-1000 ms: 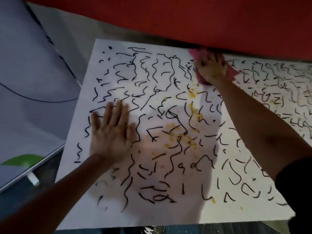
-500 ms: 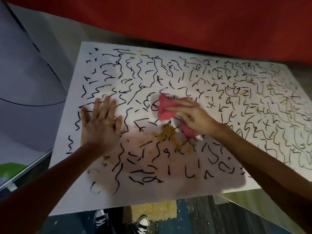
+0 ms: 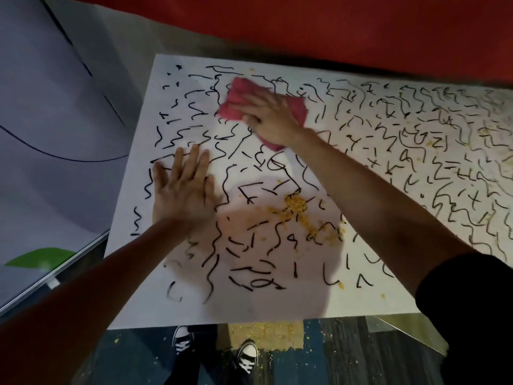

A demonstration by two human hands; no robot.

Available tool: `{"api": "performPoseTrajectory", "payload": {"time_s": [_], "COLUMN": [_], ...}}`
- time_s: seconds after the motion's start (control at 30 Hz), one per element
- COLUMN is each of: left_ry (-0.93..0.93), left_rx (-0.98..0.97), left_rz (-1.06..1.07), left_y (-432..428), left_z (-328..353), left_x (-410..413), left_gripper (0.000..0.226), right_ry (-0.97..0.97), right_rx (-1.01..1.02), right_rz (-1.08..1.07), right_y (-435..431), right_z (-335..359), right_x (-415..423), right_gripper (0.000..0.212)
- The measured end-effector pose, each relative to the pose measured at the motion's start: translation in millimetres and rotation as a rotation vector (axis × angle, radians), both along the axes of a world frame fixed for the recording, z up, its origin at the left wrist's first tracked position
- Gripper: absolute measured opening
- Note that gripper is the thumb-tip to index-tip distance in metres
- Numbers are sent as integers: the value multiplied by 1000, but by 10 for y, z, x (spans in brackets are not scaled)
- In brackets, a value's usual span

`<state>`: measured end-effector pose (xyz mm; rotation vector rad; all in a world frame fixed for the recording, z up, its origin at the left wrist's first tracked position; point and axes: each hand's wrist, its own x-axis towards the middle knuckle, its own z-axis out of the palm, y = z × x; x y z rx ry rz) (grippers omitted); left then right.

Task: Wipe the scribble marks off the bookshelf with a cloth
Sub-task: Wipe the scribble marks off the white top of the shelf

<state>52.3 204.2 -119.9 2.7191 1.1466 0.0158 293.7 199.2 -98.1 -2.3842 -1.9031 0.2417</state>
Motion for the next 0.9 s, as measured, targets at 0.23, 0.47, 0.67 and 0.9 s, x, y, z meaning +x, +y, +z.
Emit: {"api": "performPoseTrajectory", "payload": {"time_s": [0.23, 0.47, 0.67, 0.9], "left_ry": [-173, -28, -18, -24], "left_rx": [-78, -48, -12, 16], "left_rz": [19, 25, 17, -17], "left_y": [1, -11, -6, 1], "left_z": [49, 56, 41, 36], "left_x": [-17, -8, 0, -18], "left_gripper": [67, 53, 54, 54], "right_ry": [164, 180, -8, 72], "right_rx": [84, 216, 82, 325], "right_rz": [456, 133, -346, 22], "right_y": [-1399, -1619, -1869, -2272], "right_z": [-52, 301, 49, -170], "right_x": [-619, 90, 250, -671], "right_gripper": [42, 38, 65, 39]}}
